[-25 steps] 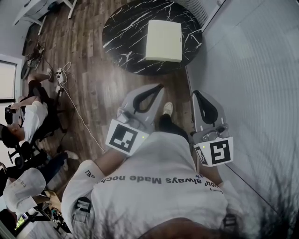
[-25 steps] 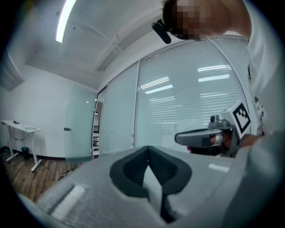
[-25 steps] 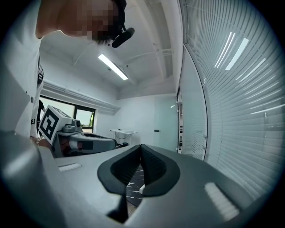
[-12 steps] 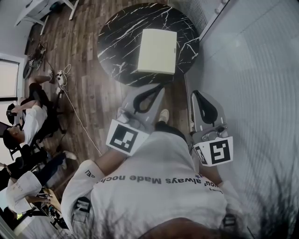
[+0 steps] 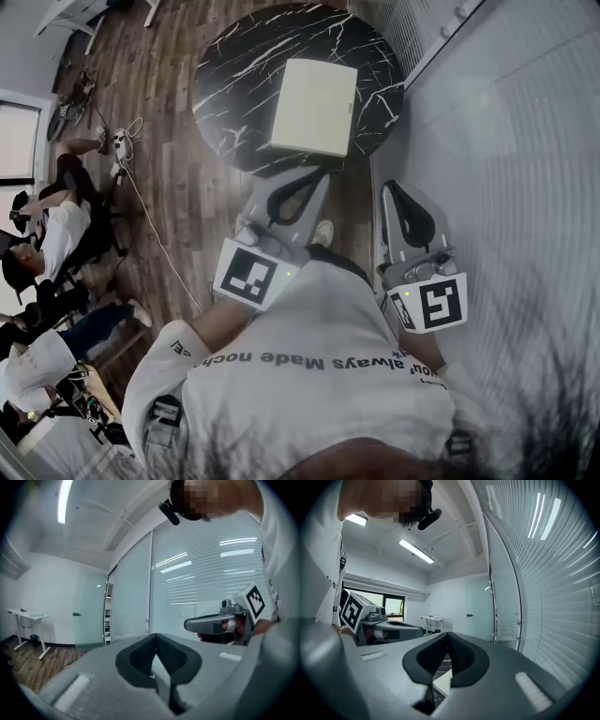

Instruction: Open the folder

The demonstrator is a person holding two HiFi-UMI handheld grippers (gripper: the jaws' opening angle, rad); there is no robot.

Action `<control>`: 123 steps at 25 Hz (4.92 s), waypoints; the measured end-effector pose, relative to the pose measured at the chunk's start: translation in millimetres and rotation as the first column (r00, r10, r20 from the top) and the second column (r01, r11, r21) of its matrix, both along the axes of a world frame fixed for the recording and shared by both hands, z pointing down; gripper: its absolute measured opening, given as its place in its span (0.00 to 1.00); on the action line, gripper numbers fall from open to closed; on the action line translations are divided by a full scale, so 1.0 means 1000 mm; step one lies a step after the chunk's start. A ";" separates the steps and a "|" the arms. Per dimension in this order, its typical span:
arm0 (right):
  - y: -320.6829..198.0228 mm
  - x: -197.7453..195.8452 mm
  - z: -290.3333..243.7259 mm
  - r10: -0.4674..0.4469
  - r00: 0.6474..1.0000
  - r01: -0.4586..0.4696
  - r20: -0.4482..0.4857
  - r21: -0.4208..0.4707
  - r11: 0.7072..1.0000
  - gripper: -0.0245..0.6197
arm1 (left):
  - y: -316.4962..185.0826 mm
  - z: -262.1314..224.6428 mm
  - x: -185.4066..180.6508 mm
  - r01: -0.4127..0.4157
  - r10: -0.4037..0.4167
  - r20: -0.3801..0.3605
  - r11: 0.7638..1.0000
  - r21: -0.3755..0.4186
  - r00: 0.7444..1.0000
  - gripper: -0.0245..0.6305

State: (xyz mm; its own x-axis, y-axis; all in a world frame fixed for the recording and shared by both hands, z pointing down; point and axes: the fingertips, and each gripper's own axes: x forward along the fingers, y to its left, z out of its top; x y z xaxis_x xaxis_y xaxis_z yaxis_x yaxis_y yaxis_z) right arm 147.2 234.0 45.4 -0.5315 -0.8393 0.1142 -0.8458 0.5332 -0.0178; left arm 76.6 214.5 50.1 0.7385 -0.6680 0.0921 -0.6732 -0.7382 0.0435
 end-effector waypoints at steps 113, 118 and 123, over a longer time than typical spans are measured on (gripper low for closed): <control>-0.240 0.005 0.481 0.194 0.969 -0.045 0.154 -0.661 0.749 0.35 | -0.258 0.491 -0.037 0.028 0.173 0.670 0.960 -0.278 0.722 0.04; -0.237 0.008 0.484 0.230 0.956 -0.048 0.184 -0.674 0.737 0.36 | -0.258 0.494 -0.036 0.026 0.173 0.682 0.962 -0.272 0.711 0.04; -0.240 0.004 0.486 0.233 0.953 -0.043 0.194 -0.674 0.737 0.36 | -0.256 0.496 -0.037 0.040 0.158 0.676 0.963 -0.268 0.720 0.04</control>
State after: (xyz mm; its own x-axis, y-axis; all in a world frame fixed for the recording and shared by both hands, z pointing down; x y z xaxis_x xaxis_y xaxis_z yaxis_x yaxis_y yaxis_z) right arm 151.2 -5.7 531.2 -0.5042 -0.6706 0.5441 -0.8237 0.1844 -0.5361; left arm 39.8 -41.4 546.5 0.4413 -0.5057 0.7413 -0.5444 -0.8076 -0.2269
